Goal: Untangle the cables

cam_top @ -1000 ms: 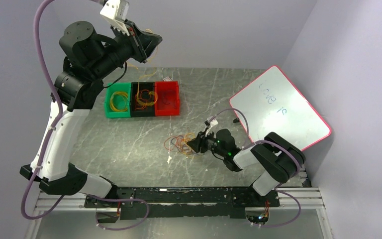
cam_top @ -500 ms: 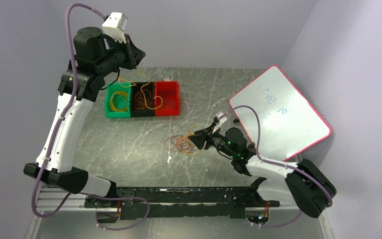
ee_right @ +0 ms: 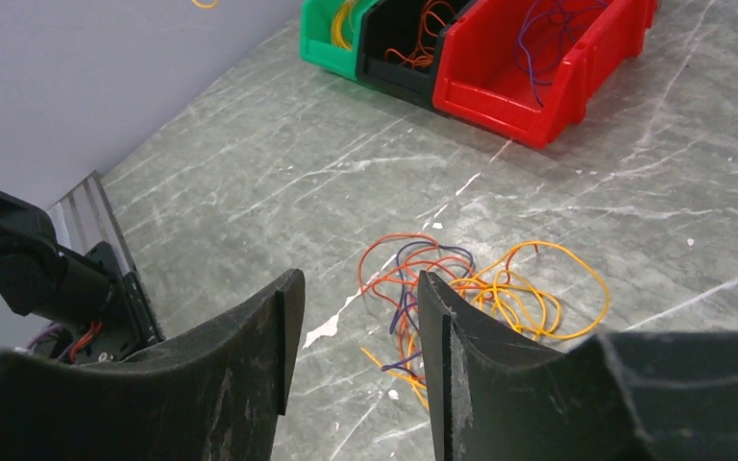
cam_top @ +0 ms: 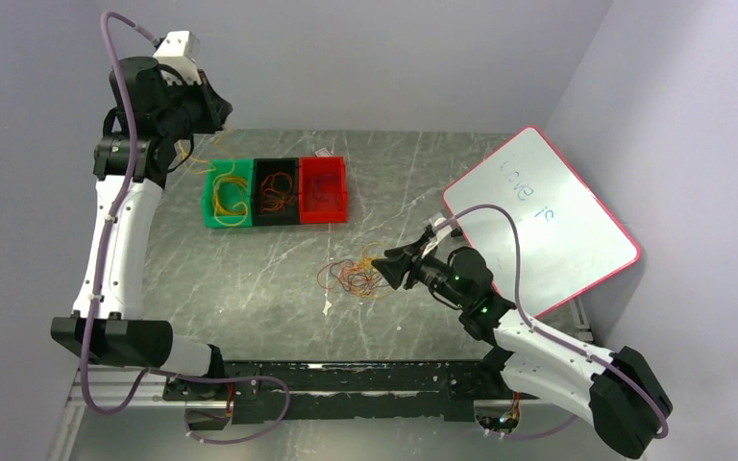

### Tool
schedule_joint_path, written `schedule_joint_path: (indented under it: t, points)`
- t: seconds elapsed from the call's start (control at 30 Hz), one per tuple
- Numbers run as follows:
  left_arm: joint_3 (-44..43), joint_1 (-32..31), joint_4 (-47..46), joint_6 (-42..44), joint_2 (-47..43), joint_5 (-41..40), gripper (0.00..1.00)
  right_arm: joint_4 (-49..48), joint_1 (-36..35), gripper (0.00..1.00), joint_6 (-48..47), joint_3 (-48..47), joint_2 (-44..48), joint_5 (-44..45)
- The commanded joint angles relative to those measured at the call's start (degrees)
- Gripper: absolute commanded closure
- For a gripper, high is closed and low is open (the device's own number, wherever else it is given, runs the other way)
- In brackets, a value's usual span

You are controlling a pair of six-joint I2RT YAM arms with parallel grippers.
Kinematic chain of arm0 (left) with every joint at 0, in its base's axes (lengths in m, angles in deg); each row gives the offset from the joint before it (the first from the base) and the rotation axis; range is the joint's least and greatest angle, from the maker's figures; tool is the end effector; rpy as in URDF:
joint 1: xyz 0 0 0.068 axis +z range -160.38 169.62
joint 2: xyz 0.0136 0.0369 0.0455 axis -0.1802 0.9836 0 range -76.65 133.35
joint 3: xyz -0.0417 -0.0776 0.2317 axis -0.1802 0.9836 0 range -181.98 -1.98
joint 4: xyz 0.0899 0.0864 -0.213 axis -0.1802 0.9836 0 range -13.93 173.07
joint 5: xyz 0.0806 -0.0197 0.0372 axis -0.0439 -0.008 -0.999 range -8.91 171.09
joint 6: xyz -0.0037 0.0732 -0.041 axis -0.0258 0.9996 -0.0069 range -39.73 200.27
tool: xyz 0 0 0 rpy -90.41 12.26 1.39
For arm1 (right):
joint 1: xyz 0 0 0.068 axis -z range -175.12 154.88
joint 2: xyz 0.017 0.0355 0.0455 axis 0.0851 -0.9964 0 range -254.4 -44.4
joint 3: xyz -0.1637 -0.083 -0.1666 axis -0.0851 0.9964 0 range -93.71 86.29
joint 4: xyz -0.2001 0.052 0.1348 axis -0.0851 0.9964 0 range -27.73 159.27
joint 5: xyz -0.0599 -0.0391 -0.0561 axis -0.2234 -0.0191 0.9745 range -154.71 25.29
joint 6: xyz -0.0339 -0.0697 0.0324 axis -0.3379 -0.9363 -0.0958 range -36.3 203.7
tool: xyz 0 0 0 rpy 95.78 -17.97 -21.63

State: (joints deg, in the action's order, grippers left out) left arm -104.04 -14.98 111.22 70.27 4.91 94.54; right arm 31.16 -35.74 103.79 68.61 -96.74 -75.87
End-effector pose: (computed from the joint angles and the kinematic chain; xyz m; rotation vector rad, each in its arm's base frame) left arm 0.3173 -0.0427 0.4487 0.0803 1.8354 -0.3934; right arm 0.1752 0.1692 0.2119 -0.4606 1.6595 0.9592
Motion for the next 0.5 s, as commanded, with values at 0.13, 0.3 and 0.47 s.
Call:
schedule_joint_path:
  t: [0.13,0.3,0.47]
  points:
    - [4.22,7.01,-7.22,4.26,2.63,5.46,0.93,4.21,-0.37,0.49,-0.5,-1.05,3.7,-0.78]
    - [5.71,9.02,-10.29,5.46,4.56,6.17,0.93,5.16,-0.4,0.49,-0.46,-0.71,4.92,-1.26]
    - [5.56,9.56,-12.93,6.56,7.09,3.07,0.93,5.08,-0.41,0.49,-0.24,-0.09,5.12,-1.31]
